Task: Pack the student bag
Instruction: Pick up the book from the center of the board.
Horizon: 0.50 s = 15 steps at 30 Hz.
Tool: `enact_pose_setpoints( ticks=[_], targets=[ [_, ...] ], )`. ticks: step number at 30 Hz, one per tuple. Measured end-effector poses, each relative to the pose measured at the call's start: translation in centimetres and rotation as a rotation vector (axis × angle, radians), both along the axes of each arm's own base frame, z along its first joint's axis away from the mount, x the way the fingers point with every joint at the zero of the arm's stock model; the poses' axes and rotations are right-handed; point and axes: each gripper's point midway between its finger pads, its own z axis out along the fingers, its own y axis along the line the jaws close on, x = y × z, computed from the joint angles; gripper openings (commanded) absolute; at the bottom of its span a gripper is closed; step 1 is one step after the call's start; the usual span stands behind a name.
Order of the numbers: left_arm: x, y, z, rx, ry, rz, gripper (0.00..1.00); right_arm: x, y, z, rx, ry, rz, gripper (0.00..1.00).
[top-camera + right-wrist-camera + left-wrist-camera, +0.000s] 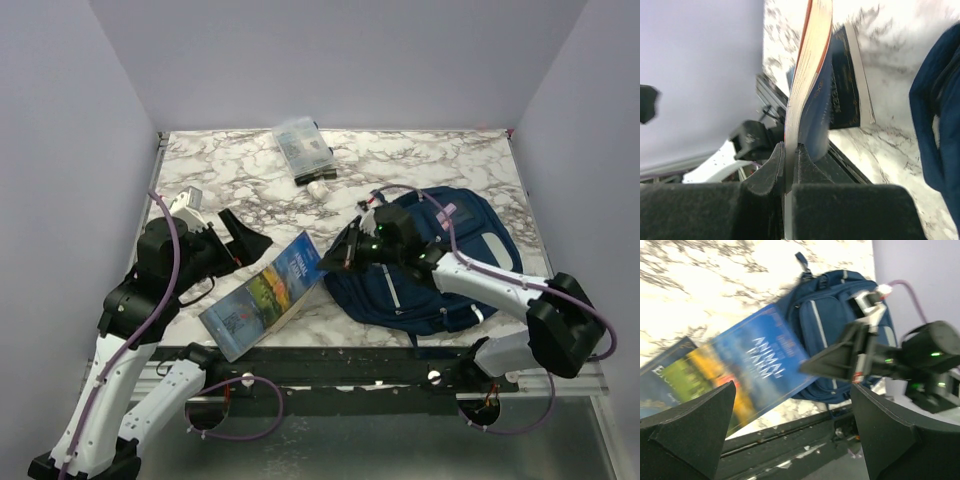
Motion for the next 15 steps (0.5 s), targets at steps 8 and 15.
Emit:
enact_pose_setpoints(
  ticks=[8, 15],
  targets=[
    [1.1, 2.0, -1.1, 0.121, 0.027, 0.068, 0.98, 6.4, -7.0, 7.7, 0.147, -0.087, -0.156, 0.00],
    [2.6, 0.7, -4.5, -0.049, 0.088, 0.013, 0.98, 8.0, -11.2, 11.1, 0.253, -0.077, -0.208, 0.00]
  ],
)
